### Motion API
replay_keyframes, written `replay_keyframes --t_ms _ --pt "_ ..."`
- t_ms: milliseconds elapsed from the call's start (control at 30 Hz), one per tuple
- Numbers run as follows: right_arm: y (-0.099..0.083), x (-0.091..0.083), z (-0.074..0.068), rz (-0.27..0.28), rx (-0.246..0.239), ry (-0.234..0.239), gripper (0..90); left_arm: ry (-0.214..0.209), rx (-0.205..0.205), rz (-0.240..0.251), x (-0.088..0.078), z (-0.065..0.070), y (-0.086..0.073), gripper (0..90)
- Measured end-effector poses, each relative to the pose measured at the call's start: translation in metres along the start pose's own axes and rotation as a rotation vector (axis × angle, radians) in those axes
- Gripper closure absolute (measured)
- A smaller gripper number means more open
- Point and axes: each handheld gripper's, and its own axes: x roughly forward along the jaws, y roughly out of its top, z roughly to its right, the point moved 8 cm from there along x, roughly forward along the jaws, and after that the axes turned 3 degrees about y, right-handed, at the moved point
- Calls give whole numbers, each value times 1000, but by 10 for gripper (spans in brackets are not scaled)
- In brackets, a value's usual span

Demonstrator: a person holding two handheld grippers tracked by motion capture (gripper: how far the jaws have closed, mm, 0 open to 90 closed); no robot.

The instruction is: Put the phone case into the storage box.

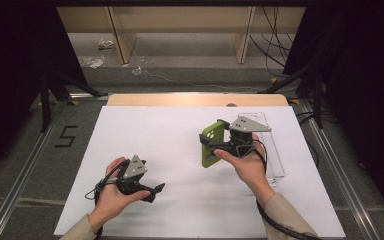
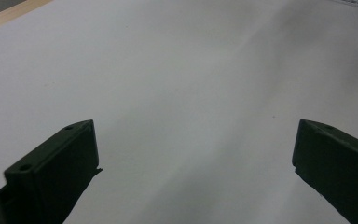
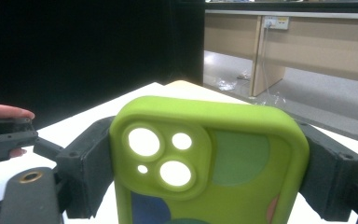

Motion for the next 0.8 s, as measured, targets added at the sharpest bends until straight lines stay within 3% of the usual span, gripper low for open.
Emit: replay_keyframes --t_ms 800 --pt "6 -9 13 26 1 -36 170 12 -15 1 1 -4 -2 1"
